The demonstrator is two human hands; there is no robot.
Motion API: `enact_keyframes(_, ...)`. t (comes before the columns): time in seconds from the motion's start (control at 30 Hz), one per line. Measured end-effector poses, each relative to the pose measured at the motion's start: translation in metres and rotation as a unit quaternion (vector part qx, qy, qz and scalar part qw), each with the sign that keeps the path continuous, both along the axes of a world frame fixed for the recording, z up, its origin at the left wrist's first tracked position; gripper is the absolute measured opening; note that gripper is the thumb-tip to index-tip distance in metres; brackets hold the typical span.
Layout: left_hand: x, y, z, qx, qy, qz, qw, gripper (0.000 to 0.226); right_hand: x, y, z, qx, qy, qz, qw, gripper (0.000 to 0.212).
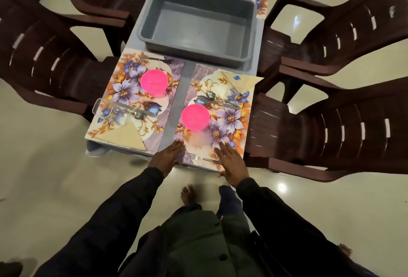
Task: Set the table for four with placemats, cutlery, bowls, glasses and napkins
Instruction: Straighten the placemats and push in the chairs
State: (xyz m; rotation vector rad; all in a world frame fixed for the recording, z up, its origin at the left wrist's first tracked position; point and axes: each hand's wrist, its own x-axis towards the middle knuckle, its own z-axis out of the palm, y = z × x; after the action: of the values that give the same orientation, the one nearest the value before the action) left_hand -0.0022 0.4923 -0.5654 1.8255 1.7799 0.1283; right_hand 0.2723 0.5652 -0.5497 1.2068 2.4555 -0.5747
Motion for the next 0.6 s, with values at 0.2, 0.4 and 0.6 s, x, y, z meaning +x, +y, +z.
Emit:
enact_keyframes(0.2,-0.002,0.003,-0.004,0.01,0.017,0.001,1.0,0.064,0.004,0.006,-0.001,-0.004,0.028,-0.015,0.999,0.099)
enact_keyframes(0.4,0.0,0.004,-0.006,0.015,0.066,-0.039,0.997,0.068,0.008,0.01,0.0,0.002,0.044,-0.018,0.999,0.105)
enact_keyframes(0.6,0.0,0.005,-0.003,0.0,0.098,-0.065,0.993,0.07,0.015,0.016,-0.003,-0.012,0.046,-0.026,0.999,0.105)
